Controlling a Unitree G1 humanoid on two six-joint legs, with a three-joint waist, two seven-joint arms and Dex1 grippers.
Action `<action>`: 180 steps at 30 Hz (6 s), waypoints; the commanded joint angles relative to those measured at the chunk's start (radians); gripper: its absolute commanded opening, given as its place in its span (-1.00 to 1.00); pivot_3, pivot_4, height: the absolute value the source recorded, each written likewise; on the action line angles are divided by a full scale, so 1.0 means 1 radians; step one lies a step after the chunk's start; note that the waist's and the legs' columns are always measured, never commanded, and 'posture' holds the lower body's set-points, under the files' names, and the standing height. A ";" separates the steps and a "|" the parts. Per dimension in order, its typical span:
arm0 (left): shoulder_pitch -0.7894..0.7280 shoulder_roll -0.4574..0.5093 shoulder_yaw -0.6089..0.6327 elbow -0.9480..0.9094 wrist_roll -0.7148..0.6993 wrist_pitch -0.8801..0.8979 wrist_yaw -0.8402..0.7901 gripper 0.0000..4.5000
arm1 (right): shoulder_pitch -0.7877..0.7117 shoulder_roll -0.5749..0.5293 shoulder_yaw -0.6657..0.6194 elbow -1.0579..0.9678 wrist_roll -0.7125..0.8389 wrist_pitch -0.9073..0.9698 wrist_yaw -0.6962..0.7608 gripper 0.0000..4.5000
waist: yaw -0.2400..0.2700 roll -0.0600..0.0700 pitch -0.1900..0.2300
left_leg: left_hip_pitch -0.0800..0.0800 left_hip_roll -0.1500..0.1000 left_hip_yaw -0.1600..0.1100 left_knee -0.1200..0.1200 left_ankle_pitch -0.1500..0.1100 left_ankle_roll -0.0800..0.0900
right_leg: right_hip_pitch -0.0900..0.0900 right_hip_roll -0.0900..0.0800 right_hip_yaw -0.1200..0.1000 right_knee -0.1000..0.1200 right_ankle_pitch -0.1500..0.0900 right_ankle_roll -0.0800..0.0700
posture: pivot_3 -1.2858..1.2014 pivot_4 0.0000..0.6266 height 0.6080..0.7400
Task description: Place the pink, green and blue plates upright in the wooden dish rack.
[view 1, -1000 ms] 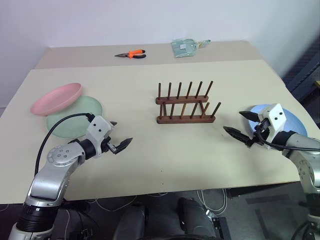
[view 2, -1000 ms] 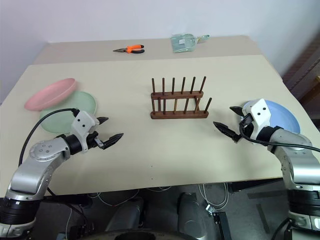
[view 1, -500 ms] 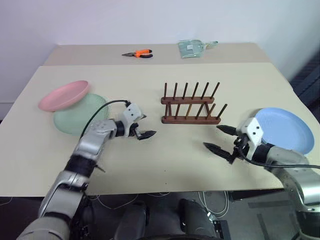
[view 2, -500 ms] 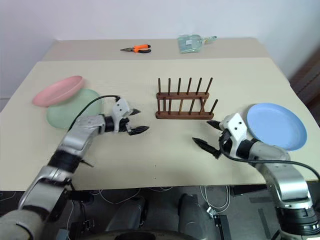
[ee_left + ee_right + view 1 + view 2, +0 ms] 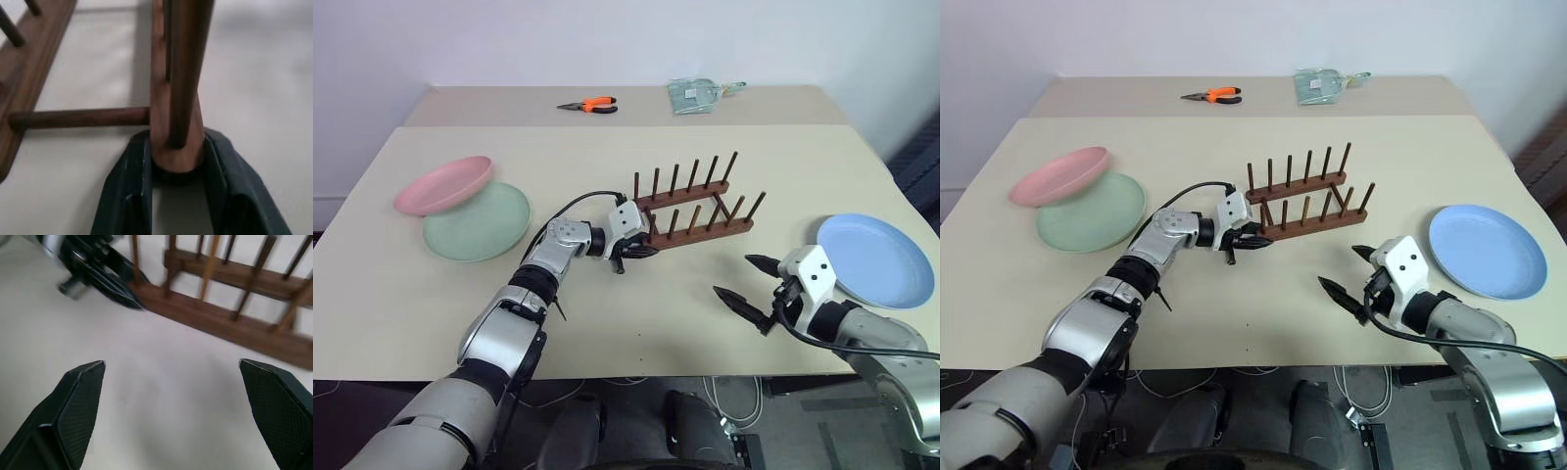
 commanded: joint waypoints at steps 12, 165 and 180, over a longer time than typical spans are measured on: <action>0.229 0.071 -0.057 -0.533 -0.002 0.249 -0.101 0.24 | 0.153 -0.115 -0.210 0.101 -0.040 -0.064 0.125 1.00 | 0.001 0.000 0.000 | 0.000 0.001 0.000 0.001 -0.001 0.001 | 0.001 0.000 0.000 0.000 -0.001 0.000 | 0.03 -0.52 1.00; -0.065 -0.203 0.625 -1.036 -1.013 1.248 1.419 -0.97 | -0.906 -0.031 0.481 0.601 -0.866 -0.822 -0.078 1.00 | -0.033 -0.010 0.003 | 0.000 -0.001 -0.001 -0.002 0.003 -0.007 | -0.001 0.000 0.000 0.001 0.002 -0.002 | 0.03 -0.52 1.00; -0.050 -0.205 0.681 -1.074 -1.011 1.075 1.355 -0.10 | -0.855 -0.029 0.446 0.668 -0.998 -0.855 -0.191 -1.00 | -0.026 -0.010 0.003 | 0.000 -0.001 -0.001 -0.001 0.005 -0.010 | -0.001 0.000 0.001 0.000 0.002 -0.002 | 0.03 -0.52 1.00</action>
